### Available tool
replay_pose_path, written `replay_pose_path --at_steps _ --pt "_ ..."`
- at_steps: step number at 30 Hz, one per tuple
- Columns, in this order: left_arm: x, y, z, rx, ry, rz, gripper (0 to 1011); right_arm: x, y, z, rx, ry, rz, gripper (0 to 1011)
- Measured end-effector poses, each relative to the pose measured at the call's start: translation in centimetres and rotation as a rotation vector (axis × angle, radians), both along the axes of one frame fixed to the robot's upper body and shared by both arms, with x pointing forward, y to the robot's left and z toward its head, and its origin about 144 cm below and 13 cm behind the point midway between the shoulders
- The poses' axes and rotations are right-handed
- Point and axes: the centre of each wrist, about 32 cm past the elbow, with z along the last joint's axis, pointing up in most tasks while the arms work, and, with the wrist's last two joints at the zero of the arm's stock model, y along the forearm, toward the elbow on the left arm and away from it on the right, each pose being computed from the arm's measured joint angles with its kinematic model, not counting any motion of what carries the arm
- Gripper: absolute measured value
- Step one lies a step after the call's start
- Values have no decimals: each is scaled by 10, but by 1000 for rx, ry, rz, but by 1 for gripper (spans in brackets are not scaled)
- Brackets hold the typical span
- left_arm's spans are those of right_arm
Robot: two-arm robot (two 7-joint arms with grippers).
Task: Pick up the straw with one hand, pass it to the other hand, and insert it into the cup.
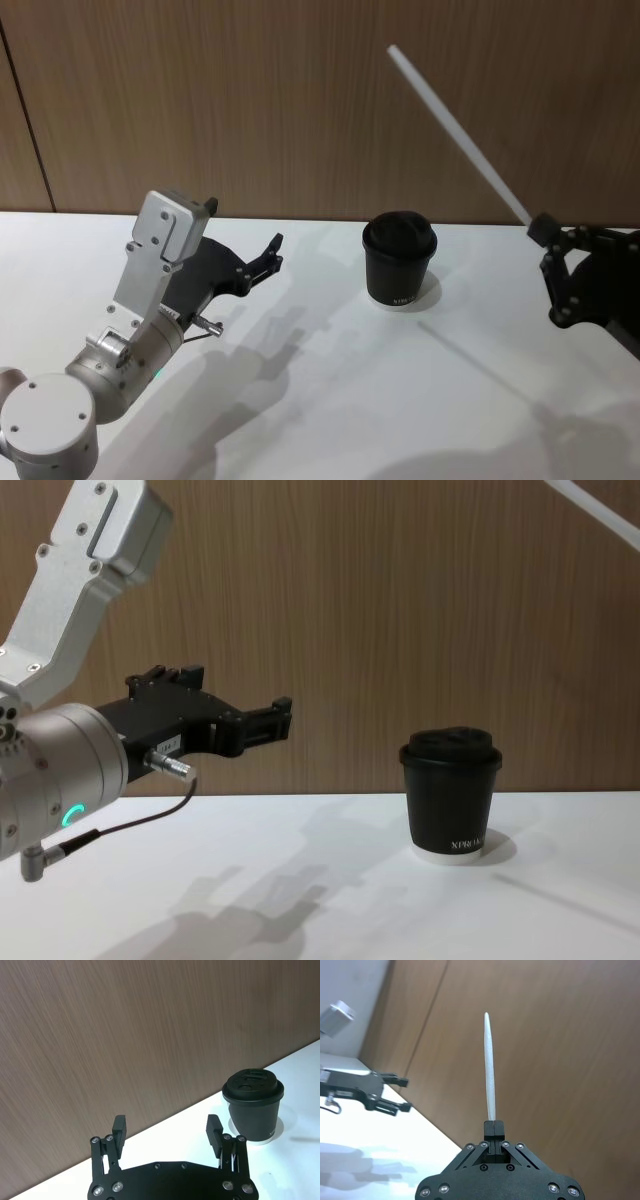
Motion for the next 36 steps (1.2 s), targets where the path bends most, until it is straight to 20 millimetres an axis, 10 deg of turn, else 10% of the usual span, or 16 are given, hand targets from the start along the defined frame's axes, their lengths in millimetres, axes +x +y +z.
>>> replay_pose_path --at_steps 36 --pt "-1 4 2 -69 14 -68 1003 9 19 6 -20 -22 159 0"
